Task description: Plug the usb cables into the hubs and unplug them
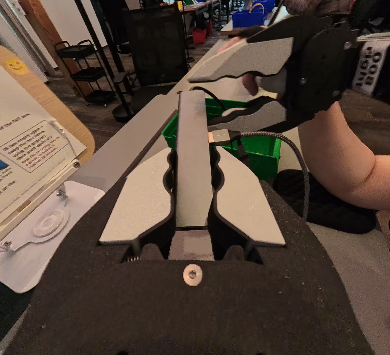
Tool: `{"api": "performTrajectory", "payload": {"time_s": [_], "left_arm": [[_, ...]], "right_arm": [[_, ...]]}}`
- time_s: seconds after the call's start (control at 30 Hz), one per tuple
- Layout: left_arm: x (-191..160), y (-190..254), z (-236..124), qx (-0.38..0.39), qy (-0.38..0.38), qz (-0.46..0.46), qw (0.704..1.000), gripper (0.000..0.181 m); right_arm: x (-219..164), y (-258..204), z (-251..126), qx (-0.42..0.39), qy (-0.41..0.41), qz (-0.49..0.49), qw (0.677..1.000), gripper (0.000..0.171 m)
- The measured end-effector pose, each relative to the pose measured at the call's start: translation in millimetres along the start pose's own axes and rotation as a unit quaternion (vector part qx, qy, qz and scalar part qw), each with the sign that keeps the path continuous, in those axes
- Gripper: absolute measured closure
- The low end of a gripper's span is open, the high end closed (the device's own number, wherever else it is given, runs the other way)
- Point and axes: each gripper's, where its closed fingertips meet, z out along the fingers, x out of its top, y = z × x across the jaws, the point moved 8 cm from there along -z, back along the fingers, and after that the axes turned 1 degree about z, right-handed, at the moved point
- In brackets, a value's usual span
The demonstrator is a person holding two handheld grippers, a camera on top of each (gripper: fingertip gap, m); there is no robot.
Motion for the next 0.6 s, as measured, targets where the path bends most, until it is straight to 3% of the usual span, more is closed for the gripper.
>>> {"api": "performTrajectory", "payload": {"time_s": [0.03, 0.1, 0.13, 0.2, 0.3, 0.37, 0.47, 0.6], "left_arm": [[0.0, 4.6, 4.0, -0.014, -0.006, 0.005, 1.000, 0.149], [1.0, 12.3, 11.0, -0.033, -0.013, 0.011, 0.999, 0.149], [1.8, 14.9, 13.5, -0.038, -0.011, 0.011, 0.999, 0.149], [2.3, 15.2, 14.8, -0.047, -0.008, 0.002, 0.999, 0.149], [4.1, 13.0, 13.1, -0.066, 0.027, -0.013, 0.997, 0.147], [3.2, 7.6, 6.4, -0.052, 0.034, -0.007, 0.998, 0.135], [-6.2, 2.0, -7.1, -0.051, -0.004, 0.002, 0.999, 0.117], [-22.3, 13.3, -10.2, -0.157, -0.069, -0.009, 0.985, 0.108]], "right_arm": [[-1.1, -2.1, 4.5, -0.006, -0.005, -0.009, 1.000, 0.128], [-3.0, -7.5, 10.9, 0.002, -0.018, -0.024, 1.000, 0.135], [-3.0, -10.4, 11.0, 0.008, -0.015, -0.039, 0.999, 0.156], [-5.0, -10.5, 8.7, 0.012, -0.009, -0.048, 0.999, 0.156], [-6.9, -5.9, 6.6, 0.052, -0.017, 0.018, 0.998, 0.156], [-12.8, -3.7, 6.9, 0.075, -0.031, 0.060, 0.995, 0.160], [-31.0, 4.6, 5.0, 0.090, -0.072, 0.130, 0.985, 0.160], [-67.4, 16.4, -4.5, 0.078, -0.146, 0.196, 0.967, 0.160]]}}
